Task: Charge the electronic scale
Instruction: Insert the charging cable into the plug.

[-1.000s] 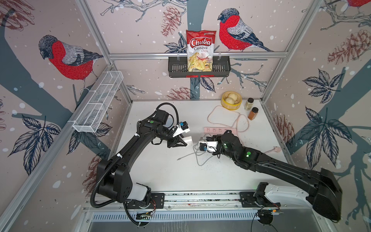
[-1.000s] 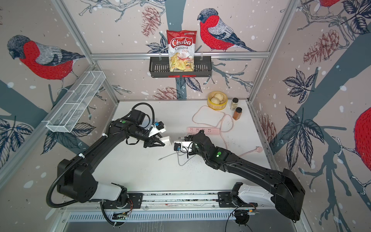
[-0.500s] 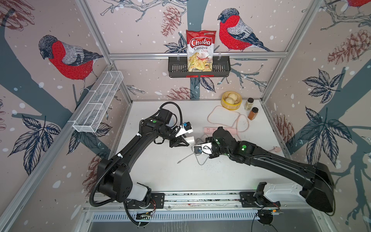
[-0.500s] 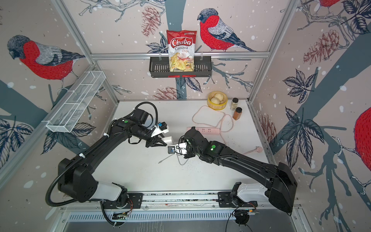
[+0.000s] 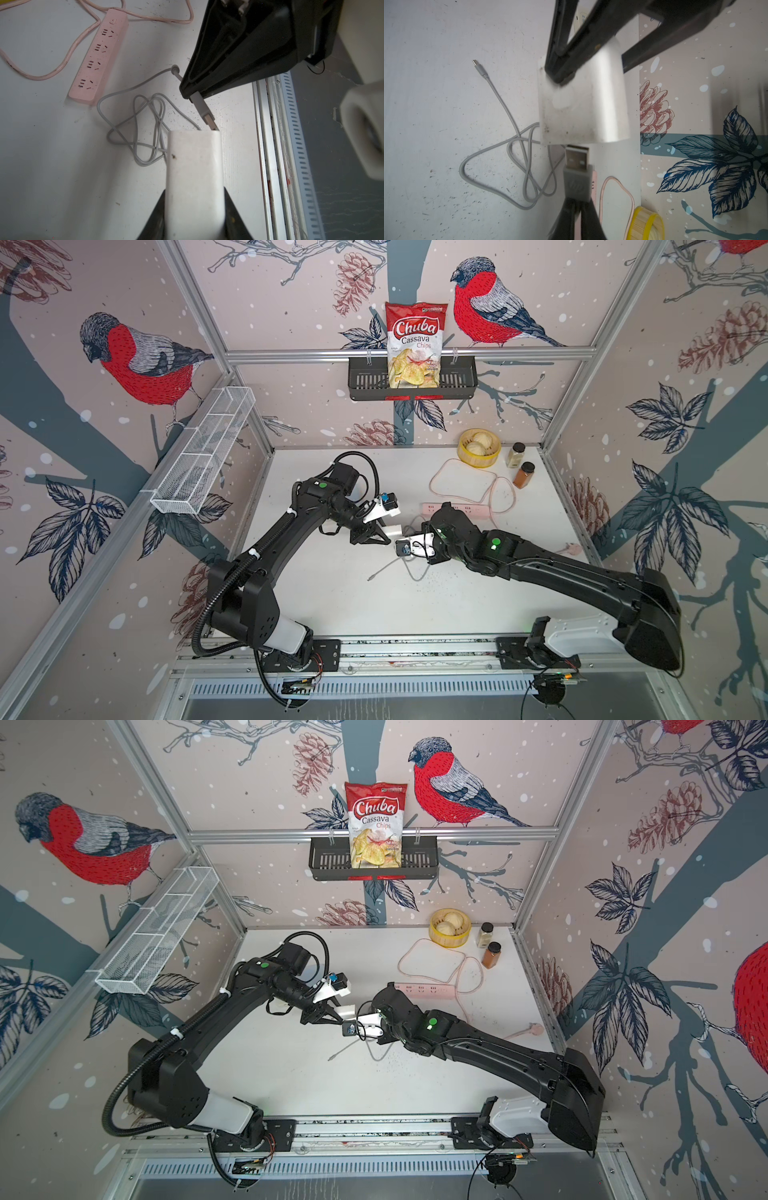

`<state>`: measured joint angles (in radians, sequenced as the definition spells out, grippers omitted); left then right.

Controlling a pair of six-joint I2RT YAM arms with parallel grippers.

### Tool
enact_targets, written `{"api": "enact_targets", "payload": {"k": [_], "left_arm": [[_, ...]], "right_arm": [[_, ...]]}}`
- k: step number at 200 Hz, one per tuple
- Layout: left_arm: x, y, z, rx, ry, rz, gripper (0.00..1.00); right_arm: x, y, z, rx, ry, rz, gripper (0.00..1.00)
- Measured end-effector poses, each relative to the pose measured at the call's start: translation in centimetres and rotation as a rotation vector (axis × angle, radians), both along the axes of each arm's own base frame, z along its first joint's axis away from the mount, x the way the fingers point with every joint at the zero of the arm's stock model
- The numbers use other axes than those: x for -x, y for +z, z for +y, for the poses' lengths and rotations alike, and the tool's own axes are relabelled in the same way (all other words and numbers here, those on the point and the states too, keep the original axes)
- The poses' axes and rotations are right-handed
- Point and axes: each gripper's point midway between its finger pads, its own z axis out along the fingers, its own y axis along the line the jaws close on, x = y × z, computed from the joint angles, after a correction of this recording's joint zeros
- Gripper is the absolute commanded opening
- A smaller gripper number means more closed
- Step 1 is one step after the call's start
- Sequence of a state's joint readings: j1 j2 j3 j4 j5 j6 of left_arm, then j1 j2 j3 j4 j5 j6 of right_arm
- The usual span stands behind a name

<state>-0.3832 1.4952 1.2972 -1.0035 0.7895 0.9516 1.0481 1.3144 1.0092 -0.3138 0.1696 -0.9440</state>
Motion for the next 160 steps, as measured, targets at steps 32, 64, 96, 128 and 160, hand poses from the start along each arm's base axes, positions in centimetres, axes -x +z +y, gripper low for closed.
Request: {"api": "enact_targets", "payload": {"k": [32, 64, 96, 128, 160], "left_arm": [[0.4, 0.3, -0.2, 0.012, -0.018, 0.027, 0.0], [0.5, 0.6, -0.3, 0.018, -0.024, 0.044, 0.0], [0.6, 0.8, -0.3, 0.02, -0.019, 0.052, 0.0], [0.8, 1.2, -0.2, 0.019, 0.003, 0.064, 0.0], [0.9, 1.2, -0.2, 0.022, 0.017, 0.08, 0.0]], "right_arm": [[-0.5, 0.3, -0.1, 0.0, -0.025, -0.027, 0.0], [-0.8, 0.5, -0.2, 0.005, -0.041, -0.042, 0.0], [-0.9, 1.0, 0.0, 0.012, -0.051, -0.057, 0.0], [-0.5, 1.1, 0.1, 0.012, -0.045, -0.057, 0.0], [0.0, 1.0, 0.1, 0.026, -0.039, -0.058, 0.0]]}}
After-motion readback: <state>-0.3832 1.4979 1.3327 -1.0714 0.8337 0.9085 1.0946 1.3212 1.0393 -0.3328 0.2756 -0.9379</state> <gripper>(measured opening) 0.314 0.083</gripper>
